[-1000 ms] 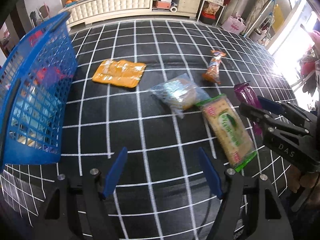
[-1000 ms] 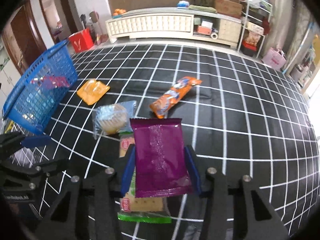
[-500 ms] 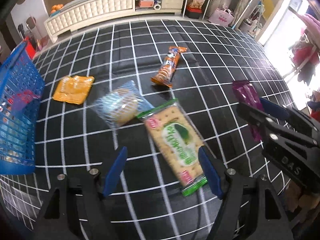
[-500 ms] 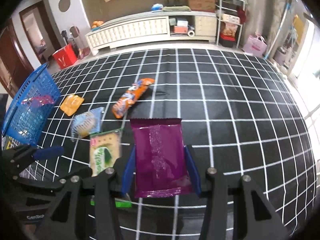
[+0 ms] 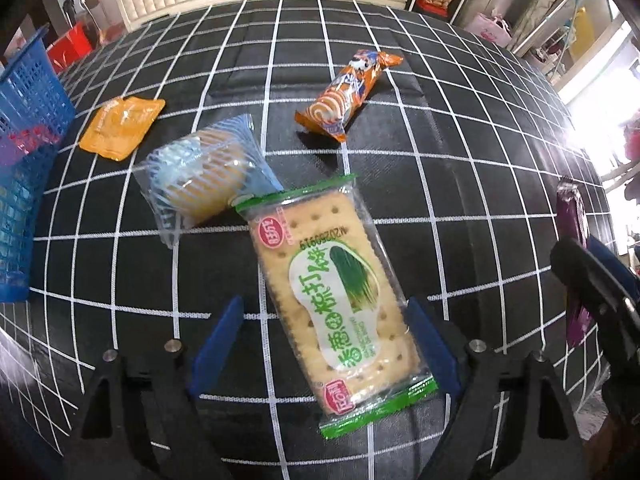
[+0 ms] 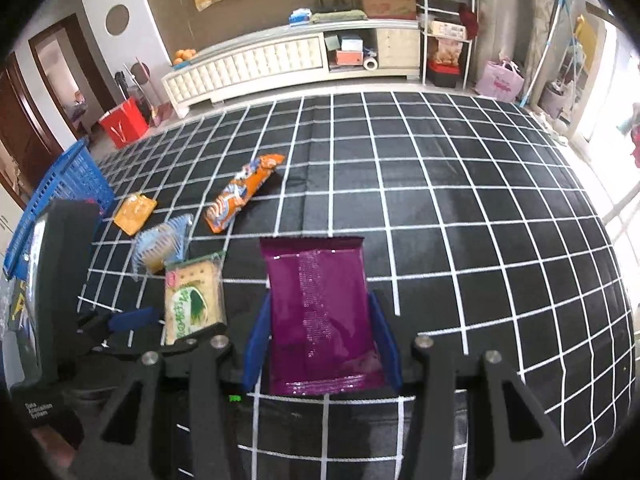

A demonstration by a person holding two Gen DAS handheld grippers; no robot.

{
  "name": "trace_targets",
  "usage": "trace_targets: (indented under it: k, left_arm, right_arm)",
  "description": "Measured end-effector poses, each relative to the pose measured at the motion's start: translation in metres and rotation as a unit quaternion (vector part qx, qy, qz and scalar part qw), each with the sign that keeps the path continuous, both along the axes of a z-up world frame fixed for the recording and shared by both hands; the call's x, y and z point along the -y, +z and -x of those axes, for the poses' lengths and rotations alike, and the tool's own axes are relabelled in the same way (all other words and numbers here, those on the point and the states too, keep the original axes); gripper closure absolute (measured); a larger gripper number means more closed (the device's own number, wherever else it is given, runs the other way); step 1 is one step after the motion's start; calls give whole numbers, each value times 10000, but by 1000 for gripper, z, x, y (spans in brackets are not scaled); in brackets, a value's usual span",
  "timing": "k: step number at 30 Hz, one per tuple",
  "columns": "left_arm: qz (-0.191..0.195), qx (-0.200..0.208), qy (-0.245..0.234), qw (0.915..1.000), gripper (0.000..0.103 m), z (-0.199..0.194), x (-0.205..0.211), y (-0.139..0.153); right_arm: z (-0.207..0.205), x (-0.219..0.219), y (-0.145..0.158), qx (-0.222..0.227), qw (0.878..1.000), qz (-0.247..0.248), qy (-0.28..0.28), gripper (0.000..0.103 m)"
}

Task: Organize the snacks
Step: 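Grasp the green-labelled cracker pack with the left tool while the right tool lifts the purple pack, then carry both packs over the basket and open the left tool to drop the cracker pack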

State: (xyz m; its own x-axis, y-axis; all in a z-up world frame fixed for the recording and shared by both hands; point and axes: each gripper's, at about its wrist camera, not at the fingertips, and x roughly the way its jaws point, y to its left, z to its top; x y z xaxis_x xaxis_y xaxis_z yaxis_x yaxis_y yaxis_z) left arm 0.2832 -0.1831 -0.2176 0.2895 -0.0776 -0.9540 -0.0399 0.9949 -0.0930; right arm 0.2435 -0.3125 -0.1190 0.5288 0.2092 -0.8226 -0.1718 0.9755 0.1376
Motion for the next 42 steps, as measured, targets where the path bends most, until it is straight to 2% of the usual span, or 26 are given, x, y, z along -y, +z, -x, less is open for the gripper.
trace_targets:
  k: [6, 10, 11, 14, 15, 20, 23, 27, 29, 34, 36, 42]
  left_arm:
    - [-296, 162, -65, 9994, 20, 6, 14, -3]
    - [-356, 164, -93, 9992, 20, 21, 30, -3]
    - [-356, 162, -104, 9992, 22, 23, 31, -3]
    - [-332, 238, -229, 9989, 39, 31, 36, 1]
    - [-324, 241, -279, 9988, 42, 35, 39, 2]
    - [-204, 267, -456, 9984, 45, 45, 41, 10]
    - [-135, 276, -522, 9982, 45, 50, 27, 11]
    - [-67, 344, -668, 9972, 45, 67, 17, 15]
    - [42, 415, -720, 9965, 45, 73, 6, 24]
    - [110, 966, -681, 9929, 45, 95, -25, 66]
    - [183, 1140, -647, 9912, 45, 99, -40, 81]
    - [348, 1500, -432, 9871, 45, 106, -91, 126]
  right_arm:
    - [-1, -6, -12, -197, 9994, 263, 56, 50]
    - [-1, -6, -15, -246, 9991, 345, 59, 50]
    - [-1, -6, -17, -266, 9989, 380, 52, 50]
    - [-1, -8, -19, -303, 9987, 396, 107, 50]
    - [-1, -9, -20, -310, 9986, 409, 130, 50]
    - [-1, -15, -24, -340, 9981, 489, 178, 50]
    - [-1, -21, -26, -391, 9970, 635, 214, 50]
    - [2, -30, -14, -383, 9978, 481, 255, 50]
    - [7, -36, -1, -269, 9986, 384, 230, 50]
    - [22, -52, 19, -65, 9996, 253, 137, 50]
    - [27, -61, 26, -91, 9997, 71, 192, 50]
    - [38, -100, 56, 124, 9991, -53, 398, 50]
